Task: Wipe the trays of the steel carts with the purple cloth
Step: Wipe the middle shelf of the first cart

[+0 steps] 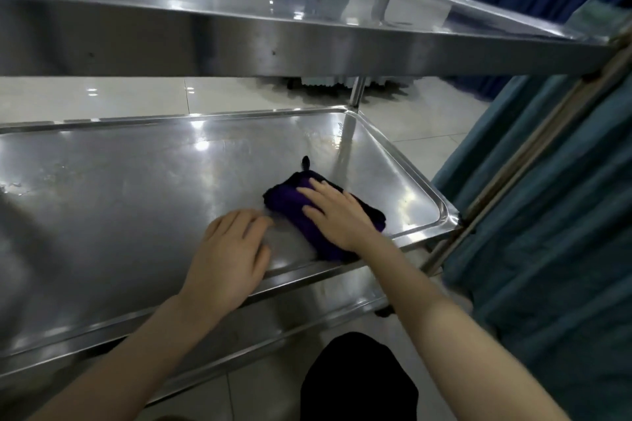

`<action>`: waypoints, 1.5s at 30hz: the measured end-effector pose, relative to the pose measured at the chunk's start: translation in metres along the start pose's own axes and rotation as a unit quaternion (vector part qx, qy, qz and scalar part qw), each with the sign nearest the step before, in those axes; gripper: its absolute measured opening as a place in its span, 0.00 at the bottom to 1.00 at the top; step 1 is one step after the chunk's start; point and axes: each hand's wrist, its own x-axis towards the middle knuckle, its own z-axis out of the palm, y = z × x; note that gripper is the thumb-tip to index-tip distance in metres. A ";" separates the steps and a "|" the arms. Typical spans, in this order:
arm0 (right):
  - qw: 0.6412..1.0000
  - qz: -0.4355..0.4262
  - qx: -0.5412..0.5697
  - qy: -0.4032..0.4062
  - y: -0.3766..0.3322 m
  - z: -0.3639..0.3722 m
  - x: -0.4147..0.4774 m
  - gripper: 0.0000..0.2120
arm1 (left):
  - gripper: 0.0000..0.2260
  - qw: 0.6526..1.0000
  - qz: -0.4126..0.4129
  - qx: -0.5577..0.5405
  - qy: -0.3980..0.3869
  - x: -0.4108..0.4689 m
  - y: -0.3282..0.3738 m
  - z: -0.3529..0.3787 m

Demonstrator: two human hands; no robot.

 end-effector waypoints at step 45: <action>0.976 0.214 -0.011 0.037 0.032 -0.011 0.040 0.24 | 0.28 0.992 -0.098 0.041 -0.067 -0.098 -0.112 -0.082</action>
